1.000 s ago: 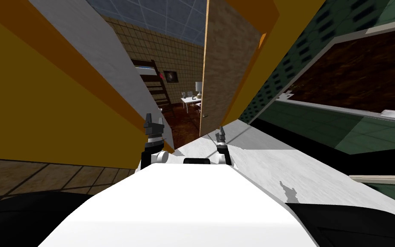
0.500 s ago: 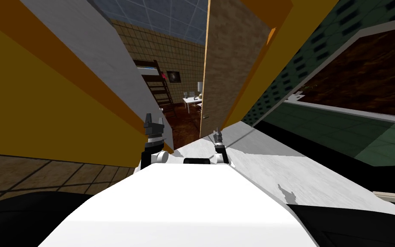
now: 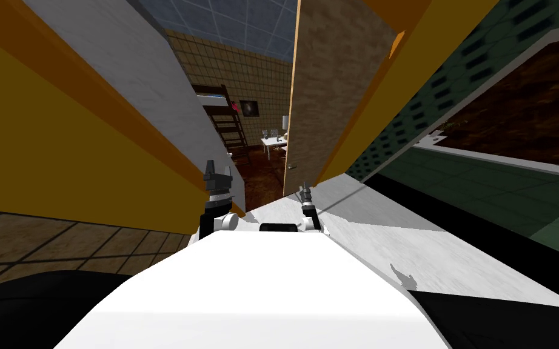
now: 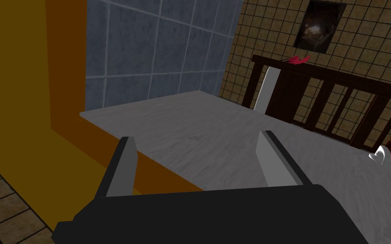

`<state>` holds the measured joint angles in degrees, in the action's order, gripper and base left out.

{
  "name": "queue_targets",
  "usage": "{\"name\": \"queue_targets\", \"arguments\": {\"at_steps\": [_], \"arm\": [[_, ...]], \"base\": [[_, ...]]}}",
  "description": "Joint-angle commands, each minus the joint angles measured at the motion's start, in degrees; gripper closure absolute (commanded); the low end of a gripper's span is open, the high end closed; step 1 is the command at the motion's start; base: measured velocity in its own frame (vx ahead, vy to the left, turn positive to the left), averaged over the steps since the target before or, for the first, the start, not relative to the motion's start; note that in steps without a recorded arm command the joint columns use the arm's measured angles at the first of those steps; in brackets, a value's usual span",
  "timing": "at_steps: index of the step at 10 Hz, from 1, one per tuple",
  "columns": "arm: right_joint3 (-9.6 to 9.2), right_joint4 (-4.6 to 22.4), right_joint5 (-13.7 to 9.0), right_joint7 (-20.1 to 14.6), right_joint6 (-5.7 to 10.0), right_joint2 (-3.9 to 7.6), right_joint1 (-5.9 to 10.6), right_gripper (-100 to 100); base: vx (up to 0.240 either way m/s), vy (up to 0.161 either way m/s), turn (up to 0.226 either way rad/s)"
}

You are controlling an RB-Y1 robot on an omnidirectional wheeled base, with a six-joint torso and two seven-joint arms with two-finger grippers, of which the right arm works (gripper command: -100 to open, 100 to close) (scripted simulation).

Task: Push the door open

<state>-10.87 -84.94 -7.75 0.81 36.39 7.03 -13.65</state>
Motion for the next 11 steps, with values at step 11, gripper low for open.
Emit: {"name": "queue_targets", "arguments": {"at_steps": [11], "arm": [[-3.20, 17.33, -1.41, -2.16, 3.68, 2.11, 7.20, -100]], "base": [[0.072, -0.073, 0.085]]}}
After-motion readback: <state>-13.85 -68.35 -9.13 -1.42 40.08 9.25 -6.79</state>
